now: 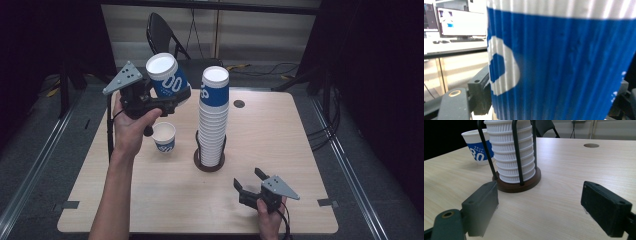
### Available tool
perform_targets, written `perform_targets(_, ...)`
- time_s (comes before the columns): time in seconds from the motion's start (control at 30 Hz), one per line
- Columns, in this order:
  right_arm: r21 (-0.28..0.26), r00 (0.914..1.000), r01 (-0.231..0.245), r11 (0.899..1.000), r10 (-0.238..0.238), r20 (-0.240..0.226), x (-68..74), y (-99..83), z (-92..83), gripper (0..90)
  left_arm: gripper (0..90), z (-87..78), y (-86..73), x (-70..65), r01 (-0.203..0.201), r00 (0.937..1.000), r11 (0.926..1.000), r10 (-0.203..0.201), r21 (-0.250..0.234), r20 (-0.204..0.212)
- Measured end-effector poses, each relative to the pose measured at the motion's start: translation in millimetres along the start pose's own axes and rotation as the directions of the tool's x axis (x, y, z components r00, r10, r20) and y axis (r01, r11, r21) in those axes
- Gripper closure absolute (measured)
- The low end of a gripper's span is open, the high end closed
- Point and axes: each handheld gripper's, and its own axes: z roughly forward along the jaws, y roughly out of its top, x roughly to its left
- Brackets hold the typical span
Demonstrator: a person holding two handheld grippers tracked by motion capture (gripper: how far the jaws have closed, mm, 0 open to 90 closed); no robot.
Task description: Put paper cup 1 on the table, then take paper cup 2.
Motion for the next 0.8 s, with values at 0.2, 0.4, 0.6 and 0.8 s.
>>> perform_targets(0.2, -0.001, 0.9999, -0.007, 1.000, 0.007, 0.007, -1.0, 0.0, 0.2, 13.9, 18.4, -3.3, -17.8, 2.9, 0.027, 0.9996, 0.9995, -0.027, 0.015, 0.004)
perform_targets(0.4, -0.003, 0.9998, -0.017, 1.000, 0.017, 0.005, -1.6, 0.1, 0.0, 13.8, 18.3, -6.9, -35.4, 0.2, 0.043, 0.9991, 0.9984, -0.043, 0.036, -0.002)
perform_targets(0.6, 0.009, 0.9999, -0.016, 1.000, 0.016, 0.004, -1.8, 0.6, 1.5, 14.0, 18.3, -9.2, -56.4, -0.7, 0.062, 0.9980, 0.9955, -0.061, 0.072, -0.018)
perform_targets(0.8, 0.017, 0.9999, -0.015, 1.000, 0.015, -0.007, -0.6, 0.8, 2.5, 14.4, 18.3, -12.5, -76.5, -2.2, 0.124, 0.9922, 0.9881, -0.124, 0.090, -0.013)
